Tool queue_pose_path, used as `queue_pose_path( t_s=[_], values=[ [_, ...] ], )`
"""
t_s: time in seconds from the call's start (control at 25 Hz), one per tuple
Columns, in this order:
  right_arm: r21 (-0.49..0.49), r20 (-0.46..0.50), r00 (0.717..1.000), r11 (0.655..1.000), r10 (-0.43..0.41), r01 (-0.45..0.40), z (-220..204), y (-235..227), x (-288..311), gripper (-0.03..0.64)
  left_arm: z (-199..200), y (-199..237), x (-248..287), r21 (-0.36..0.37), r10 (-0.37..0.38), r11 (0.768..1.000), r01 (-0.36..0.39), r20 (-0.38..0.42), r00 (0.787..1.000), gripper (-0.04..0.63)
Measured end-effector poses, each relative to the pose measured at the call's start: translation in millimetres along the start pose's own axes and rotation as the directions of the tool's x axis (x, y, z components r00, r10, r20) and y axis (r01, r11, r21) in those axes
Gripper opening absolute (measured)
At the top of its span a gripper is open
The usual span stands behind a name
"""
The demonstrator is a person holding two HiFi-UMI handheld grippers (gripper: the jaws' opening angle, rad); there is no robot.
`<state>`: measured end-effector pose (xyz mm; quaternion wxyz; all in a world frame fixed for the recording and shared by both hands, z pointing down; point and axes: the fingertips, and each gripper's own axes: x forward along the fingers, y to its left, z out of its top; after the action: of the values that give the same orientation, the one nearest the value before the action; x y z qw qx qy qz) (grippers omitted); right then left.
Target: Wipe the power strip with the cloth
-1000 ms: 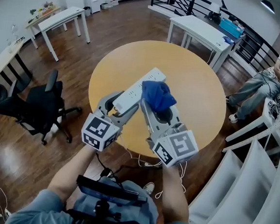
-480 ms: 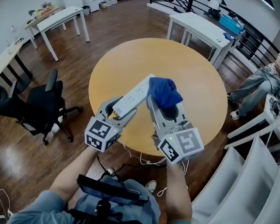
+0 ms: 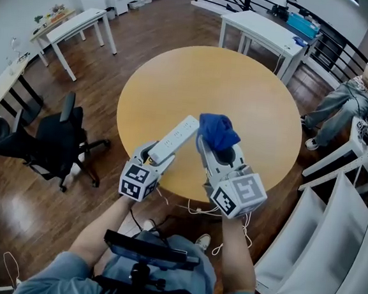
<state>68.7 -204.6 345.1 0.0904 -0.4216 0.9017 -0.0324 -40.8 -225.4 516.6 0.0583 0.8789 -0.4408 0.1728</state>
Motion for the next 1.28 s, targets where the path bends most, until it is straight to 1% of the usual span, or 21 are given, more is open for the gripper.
queue_pose_path(
  t_s=[0.2,0.48,0.84,0.92,1.04,1.12,1.28],
  values=[
    [0.038,-0.018,1.000,0.999,-0.006,0.007,-14,0,-4,0.064,-43,0,10,-0.020,-0.003,1.000,0.001,-0.101,0.995,0.288],
    [0.060,-0.055,0.998,0.998,-0.011,0.015,-32,1,-8,0.064,-76,-7,22,-0.027,-0.022,0.999,0.018,-0.178,0.984,0.288],
    [0.082,-0.101,0.995,0.997,-0.001,0.009,-59,7,-11,0.064,-110,-11,32,-0.036,-0.038,0.999,0.030,-0.246,0.968,0.290],
    [0.084,-0.106,0.994,0.996,0.003,0.006,-62,9,-11,0.064,-113,-10,33,-0.039,-0.038,0.999,0.029,-0.255,0.966,0.290],
    [0.088,-0.114,0.994,0.996,0.005,0.005,-65,10,-13,0.064,-122,-10,35,-0.048,-0.045,0.998,0.033,-0.288,0.957,0.290],
    [0.092,-0.116,0.993,0.996,0.008,0.003,-66,11,-14,0.064,-127,-12,35,-0.040,-0.045,0.999,0.035,-0.306,0.951,0.290],
    [0.101,-0.118,0.993,0.995,0.012,0.000,-69,14,-13,0.064,-130,-11,36,-0.035,-0.047,0.999,0.038,-0.315,0.948,0.291]
  ],
)
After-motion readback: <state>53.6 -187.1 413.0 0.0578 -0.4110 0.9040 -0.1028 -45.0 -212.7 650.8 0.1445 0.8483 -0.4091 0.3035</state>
